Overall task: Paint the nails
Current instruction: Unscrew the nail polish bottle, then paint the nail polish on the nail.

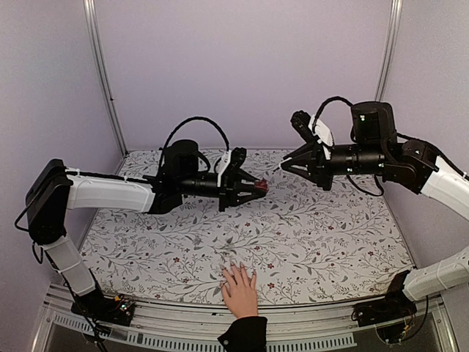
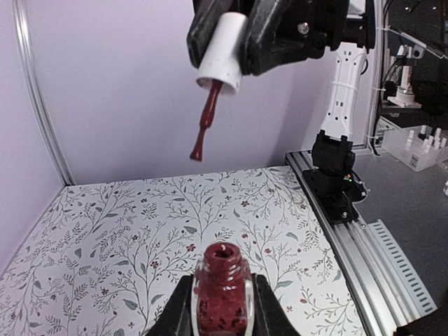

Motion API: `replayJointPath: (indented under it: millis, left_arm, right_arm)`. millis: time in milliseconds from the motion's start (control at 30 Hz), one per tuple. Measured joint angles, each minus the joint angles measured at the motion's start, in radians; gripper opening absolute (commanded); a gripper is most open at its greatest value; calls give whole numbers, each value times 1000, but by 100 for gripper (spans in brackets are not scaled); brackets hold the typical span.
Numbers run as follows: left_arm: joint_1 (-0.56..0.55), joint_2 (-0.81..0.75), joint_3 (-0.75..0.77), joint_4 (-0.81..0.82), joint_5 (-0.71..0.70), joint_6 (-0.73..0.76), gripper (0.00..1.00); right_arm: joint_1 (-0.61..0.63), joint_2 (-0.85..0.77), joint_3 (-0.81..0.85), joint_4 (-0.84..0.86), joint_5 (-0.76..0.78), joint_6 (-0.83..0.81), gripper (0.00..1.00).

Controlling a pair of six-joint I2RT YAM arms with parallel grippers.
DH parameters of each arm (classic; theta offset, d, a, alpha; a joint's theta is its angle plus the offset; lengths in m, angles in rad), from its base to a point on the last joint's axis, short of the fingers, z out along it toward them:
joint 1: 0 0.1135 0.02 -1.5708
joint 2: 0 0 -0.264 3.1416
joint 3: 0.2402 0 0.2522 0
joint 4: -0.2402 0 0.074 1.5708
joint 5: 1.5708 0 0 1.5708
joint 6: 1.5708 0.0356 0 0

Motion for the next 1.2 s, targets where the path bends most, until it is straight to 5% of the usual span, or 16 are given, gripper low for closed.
replayJointPath:
  millis: [567, 1200]
  left_arm:
    - [99, -112, -161, 103, -82, -78, 0]
    - [157, -164, -233, 150, -182, -169, 0]
  right_arm:
    - [-85, -40, -259, 135, -173, 125, 0]
    - [-55, 147, -399, 291, -350, 226, 0]
